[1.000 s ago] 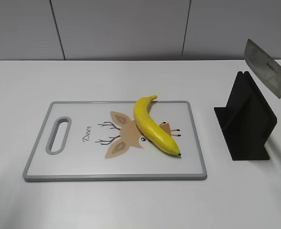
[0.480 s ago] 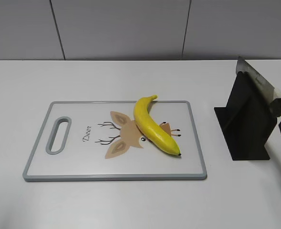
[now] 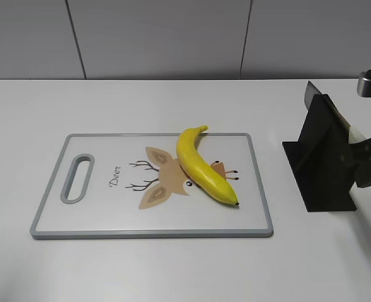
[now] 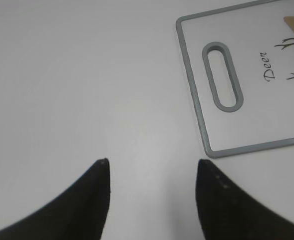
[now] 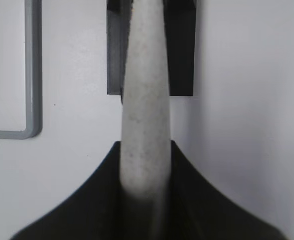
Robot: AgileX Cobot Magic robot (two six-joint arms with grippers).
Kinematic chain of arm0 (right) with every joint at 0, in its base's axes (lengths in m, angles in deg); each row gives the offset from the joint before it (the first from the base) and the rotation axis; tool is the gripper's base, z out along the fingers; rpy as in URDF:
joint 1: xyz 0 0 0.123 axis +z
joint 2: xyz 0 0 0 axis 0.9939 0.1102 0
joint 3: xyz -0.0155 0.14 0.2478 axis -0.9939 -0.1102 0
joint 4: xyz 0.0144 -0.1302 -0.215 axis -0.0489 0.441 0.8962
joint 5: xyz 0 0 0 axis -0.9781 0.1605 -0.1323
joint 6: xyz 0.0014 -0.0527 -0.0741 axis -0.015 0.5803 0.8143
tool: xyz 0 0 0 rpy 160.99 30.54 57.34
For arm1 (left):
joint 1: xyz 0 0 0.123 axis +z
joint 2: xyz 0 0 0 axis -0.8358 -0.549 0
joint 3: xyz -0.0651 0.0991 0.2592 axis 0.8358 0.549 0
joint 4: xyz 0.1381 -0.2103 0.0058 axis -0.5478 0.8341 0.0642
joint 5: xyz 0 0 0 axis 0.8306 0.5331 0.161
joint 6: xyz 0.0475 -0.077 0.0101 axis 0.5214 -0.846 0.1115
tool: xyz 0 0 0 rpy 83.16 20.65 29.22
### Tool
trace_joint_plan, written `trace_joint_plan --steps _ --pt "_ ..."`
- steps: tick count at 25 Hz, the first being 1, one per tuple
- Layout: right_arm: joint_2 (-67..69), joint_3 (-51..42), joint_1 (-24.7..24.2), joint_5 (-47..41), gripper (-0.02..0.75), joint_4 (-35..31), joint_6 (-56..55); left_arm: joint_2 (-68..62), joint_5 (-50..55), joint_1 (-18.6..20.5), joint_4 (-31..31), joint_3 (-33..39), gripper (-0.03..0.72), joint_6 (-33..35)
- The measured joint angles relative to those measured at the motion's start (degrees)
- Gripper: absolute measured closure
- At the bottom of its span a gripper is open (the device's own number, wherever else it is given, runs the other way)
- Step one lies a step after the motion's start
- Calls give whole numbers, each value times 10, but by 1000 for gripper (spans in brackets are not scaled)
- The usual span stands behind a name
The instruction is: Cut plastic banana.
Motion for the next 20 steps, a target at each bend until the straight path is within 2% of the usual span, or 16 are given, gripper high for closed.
trace_joint_plan --steps 9,20 --pt "13 1 0 2 561 -1 -1 0 0 0 -1 0 153 0" --pt "-11 0 0 -41 561 -3 0 0 0 0 -2 0 153 0"
